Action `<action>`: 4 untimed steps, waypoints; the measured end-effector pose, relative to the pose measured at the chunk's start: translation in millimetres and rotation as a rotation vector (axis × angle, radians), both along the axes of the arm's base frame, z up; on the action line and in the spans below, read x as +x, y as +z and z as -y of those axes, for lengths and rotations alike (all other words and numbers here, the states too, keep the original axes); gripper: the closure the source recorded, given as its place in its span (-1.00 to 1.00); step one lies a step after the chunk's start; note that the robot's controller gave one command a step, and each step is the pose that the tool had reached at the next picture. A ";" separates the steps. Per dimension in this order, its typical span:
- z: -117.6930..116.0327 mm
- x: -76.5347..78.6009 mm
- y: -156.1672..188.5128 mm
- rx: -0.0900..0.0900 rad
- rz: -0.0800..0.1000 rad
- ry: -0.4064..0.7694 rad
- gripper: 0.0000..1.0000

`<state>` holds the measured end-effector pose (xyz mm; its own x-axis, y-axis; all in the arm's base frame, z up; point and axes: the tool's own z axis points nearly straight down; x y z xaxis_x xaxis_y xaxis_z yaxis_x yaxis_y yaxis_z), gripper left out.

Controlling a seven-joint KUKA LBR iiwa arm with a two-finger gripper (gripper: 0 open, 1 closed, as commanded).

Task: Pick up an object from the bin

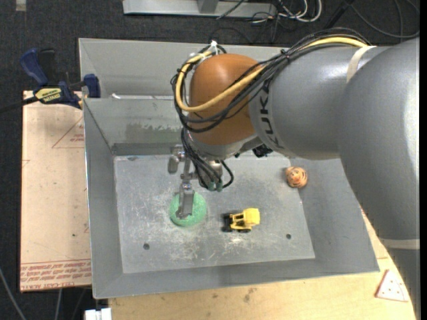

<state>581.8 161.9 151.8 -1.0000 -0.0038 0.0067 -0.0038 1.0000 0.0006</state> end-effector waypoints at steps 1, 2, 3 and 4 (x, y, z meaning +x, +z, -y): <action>0.8 1.9 5.0 0.001 0.008 -0.003 -1.00; 33.9 1.2 -74.4 0.001 0.011 0.087 -1.00; 38.2 -8.2 -70.8 0.000 0.006 0.111 -1.00; 44.2 -4.9 -54.1 0.001 0.009 -0.037 -1.00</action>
Offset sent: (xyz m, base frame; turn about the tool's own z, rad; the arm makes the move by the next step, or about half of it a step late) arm -0.0001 -0.0373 -0.0818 -0.0933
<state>576.9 117.7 97.6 -0.9995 0.0329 -0.0018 0.0329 0.9995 0.0018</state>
